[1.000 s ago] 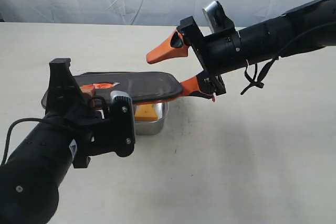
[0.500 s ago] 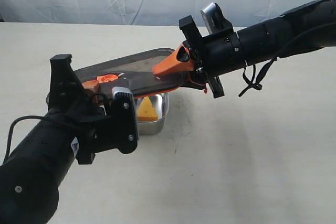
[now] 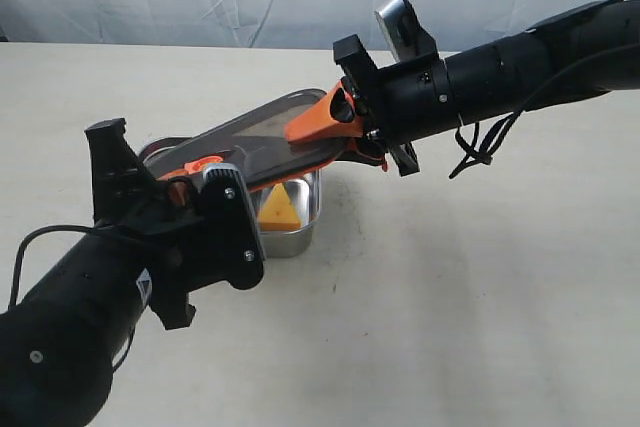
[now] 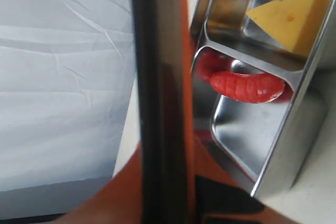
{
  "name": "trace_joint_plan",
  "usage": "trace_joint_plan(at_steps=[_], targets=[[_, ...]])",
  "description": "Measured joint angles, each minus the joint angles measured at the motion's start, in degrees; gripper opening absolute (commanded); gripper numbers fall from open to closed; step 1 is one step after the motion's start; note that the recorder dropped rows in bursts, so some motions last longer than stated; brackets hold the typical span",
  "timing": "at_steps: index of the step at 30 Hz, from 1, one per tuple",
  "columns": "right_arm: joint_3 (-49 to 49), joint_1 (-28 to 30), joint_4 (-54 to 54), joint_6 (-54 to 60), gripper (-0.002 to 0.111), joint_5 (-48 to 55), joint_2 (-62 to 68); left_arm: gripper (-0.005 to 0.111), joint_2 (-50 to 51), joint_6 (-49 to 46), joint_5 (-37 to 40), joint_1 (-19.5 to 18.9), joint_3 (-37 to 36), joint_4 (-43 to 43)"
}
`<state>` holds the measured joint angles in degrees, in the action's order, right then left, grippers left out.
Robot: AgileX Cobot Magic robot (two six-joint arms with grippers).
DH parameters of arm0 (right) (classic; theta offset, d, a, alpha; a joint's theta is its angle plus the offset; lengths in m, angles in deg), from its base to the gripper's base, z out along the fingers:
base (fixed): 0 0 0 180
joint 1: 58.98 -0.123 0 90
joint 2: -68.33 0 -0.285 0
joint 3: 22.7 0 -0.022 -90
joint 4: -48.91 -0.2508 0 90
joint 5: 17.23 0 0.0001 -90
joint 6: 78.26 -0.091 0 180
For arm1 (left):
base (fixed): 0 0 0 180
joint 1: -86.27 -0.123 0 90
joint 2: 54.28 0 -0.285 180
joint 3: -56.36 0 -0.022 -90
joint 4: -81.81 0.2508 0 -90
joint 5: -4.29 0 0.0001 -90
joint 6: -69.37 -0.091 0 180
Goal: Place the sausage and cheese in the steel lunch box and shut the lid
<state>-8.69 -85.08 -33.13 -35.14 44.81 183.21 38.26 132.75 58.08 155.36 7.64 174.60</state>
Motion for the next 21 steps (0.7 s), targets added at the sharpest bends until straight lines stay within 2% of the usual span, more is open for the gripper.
trace_joint_plan(at_steps=[3,6,21], targets=[[-0.09,-0.59,-1.38,0.62,-0.001,-0.76,0.00,0.038,0.11,0.12,-1.47,0.00,0.00,-0.79],[-0.22,-0.97,-2.03,1.21,-0.001,-0.76,-0.10,0.046,0.19,0.12,-2.43,0.00,0.00,-0.90],[-0.22,-2.33,-7.25,6.23,-0.001,-2.14,-0.10,0.047,0.03,1.97,-1.70,0.21,0.00,-3.22]])
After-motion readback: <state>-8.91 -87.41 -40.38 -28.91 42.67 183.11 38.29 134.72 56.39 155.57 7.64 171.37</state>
